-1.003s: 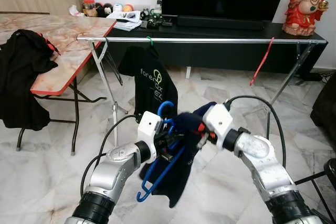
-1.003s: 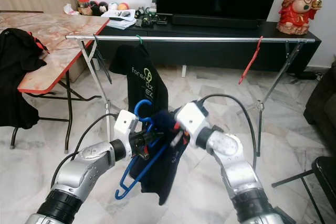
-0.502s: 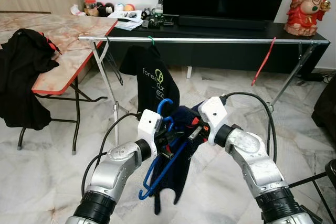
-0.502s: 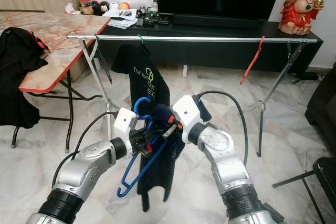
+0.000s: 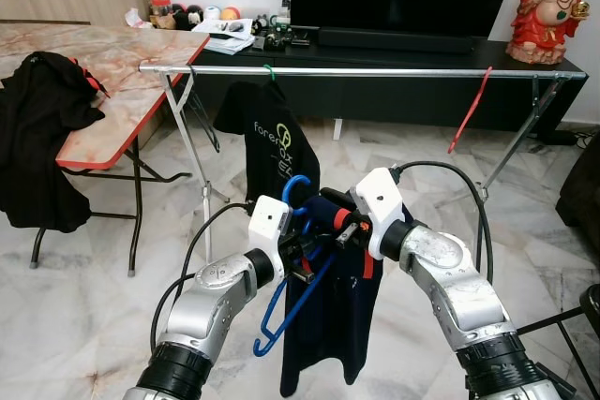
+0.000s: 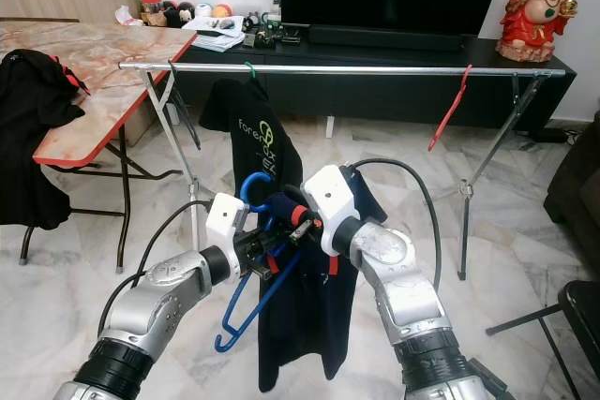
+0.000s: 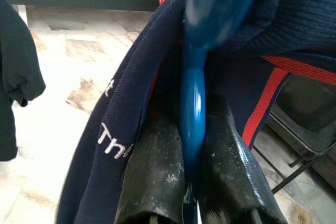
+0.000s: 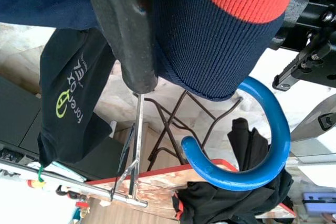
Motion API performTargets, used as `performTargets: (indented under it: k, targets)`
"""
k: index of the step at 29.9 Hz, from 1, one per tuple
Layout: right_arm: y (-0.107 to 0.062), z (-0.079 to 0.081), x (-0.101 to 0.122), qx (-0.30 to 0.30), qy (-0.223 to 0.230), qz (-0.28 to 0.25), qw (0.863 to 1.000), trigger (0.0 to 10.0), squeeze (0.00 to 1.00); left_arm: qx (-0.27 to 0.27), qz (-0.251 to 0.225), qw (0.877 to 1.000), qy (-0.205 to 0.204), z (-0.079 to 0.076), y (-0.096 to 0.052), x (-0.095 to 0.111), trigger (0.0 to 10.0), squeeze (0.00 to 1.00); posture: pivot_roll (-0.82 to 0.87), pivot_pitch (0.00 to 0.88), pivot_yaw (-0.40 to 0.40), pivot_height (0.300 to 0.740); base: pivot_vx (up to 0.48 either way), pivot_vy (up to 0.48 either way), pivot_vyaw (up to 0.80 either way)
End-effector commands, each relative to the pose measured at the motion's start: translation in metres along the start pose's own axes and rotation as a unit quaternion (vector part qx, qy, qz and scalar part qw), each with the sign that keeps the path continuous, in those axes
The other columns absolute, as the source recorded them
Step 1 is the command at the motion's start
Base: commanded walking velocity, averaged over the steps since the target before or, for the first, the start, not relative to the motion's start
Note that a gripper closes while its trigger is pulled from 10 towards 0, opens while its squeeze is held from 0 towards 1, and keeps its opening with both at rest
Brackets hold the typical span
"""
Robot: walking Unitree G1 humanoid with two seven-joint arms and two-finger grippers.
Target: Hang hanger
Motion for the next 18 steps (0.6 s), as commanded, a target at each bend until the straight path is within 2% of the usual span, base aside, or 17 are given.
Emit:
performTargets:
  k: [1, 7, 11, 18]
  targets:
    - [-0.002, 0.004, 0.006, 0.006, -0.008, -0.006, 1.0, 10.0, 1.0, -0.004, -0.026, 1.0, 0.013, -0.002, 0.004, 0.014, 10.0, 0.0, 0.04, 0.007, -0.024, 0.74, 0.0, 0.0, 0.0]
    - [-0.014, 0.016, 0.004, 0.027, -0.008, 0.006, 1.0, 10.0, 1.0, 0.008, -0.035, 0.999, 0.009, 0.001, 0.005, 0.016, 10.0, 0.0, 0.03, 0.01, -0.024, 0.74, 0.0, 0.0, 0.0]
    - [-0.03, 0.025, -0.004, 0.047, -0.007, 0.025, 0.999, 10.0, 1.0, 0.015, -0.038, 0.999, 0.008, 0.002, 0.005, 0.016, 10.0, 0.0, 0.03, 0.011, -0.025, 0.74, 0.0, 0.0, 0.0]
    - [-0.045, 0.025, -0.012, 0.049, -0.003, 0.05, 0.998, 10.0, 1.0, 0.019, -0.039, 0.999, 0.008, 0.004, 0.005, 0.015, 10.0, 0.0, 0.02, 0.011, -0.027, 0.74, 0.0, 0.0, 0.0]
Point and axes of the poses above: a point about 5 cm out from each wrist's last joint towards the gripper, its own y axis pointing out of the wrist towards the gripper, its own x axis along the axis of the wrist's last joint, z = x × y, the point moved 2 cm from there along y, pointing out of the wrist towards the gripper, and after that the axes turned 8 degrees about -y, right-handed, at the moved point
